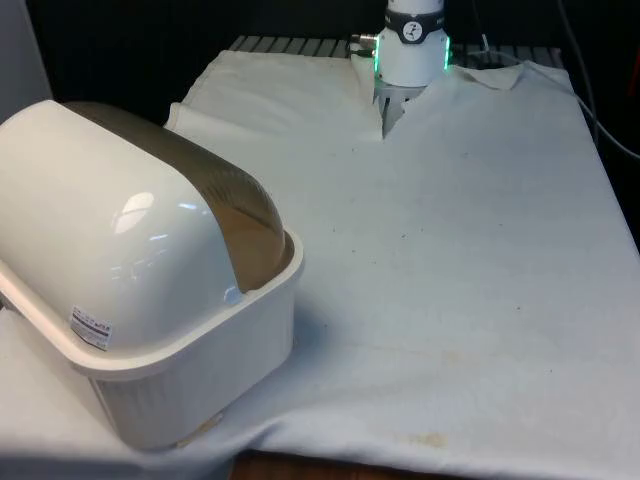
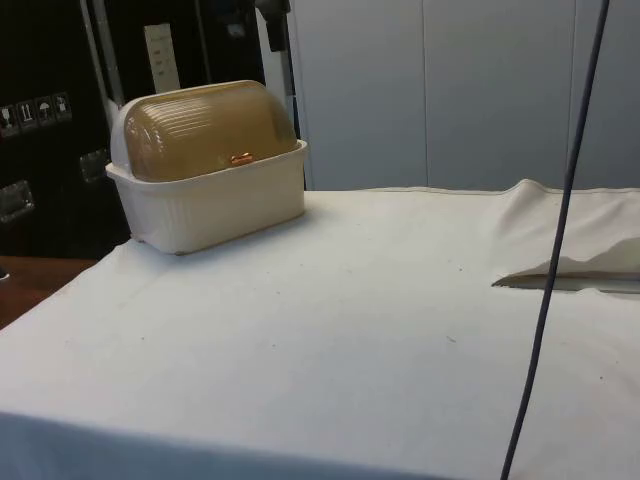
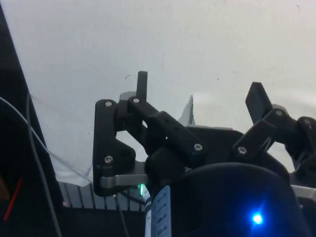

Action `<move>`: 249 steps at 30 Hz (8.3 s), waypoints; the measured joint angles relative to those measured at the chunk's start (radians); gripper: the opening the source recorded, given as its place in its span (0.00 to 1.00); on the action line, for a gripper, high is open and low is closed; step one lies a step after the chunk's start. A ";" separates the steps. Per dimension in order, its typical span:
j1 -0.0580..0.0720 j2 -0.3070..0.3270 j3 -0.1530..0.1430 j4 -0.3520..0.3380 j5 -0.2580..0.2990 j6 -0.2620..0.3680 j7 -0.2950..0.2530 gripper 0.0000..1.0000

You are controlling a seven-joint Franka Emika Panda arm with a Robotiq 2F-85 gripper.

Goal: Open the lid, then close it.

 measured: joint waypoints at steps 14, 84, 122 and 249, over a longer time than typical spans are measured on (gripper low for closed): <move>0.000 -0.019 0.000 -0.017 0.000 0.001 0.000 0.25; -0.024 0.124 -0.106 -0.223 0.050 0.585 -0.009 0.00; -0.040 0.316 -0.173 -0.156 0.125 0.760 -0.043 0.00; -0.039 0.444 -0.246 0.000 0.126 0.916 0.320 0.00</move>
